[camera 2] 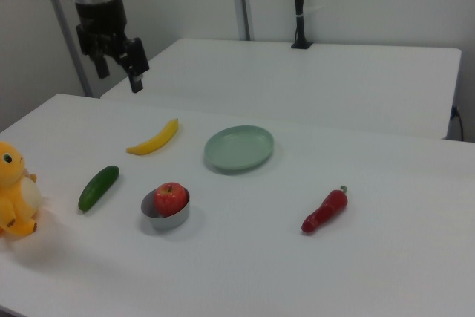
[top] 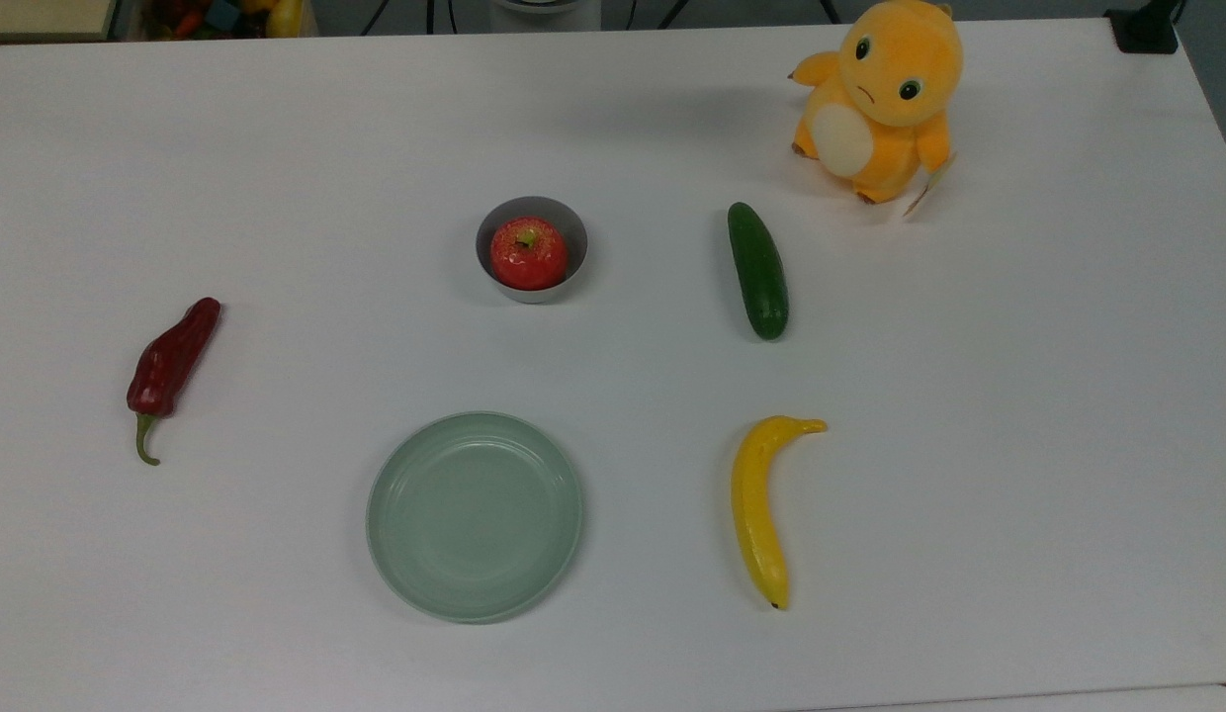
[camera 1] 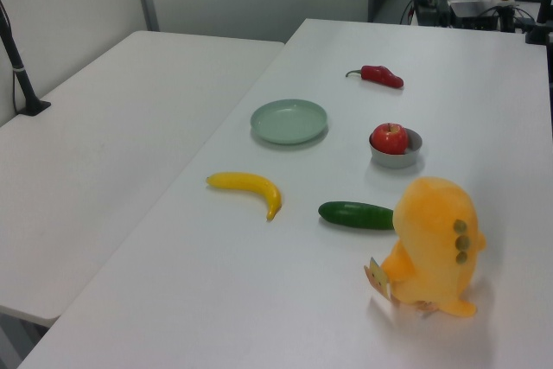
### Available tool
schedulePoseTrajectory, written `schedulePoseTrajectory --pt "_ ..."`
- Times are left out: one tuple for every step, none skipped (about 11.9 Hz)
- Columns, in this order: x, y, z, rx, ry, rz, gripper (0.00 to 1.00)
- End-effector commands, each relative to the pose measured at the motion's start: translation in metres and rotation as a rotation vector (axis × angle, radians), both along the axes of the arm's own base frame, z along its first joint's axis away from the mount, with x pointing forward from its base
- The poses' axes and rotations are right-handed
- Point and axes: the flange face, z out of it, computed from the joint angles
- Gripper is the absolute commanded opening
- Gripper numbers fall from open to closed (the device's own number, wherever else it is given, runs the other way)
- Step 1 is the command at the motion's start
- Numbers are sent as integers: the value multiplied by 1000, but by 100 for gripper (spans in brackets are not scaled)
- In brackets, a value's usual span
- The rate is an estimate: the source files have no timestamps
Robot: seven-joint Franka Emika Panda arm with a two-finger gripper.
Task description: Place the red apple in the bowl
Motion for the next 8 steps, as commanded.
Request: schedulePoseTrajectory --pt "19 -12 -3 -26 -121 85 100" --pt "21 -13 -7 -27 -122 96 100" --pt "19 -13 -6 -27 -123 92 100" --pt "19 -13 -7 -25 -116 89 100" --pt "18 -12 -10 -25 -109 89 100" --pt "19 -10 -12 -27 -108 94 100" --pt "19 -9 -12 -31 -107 97 100" --pt "19 -10 -13 -39 -106 100 100"
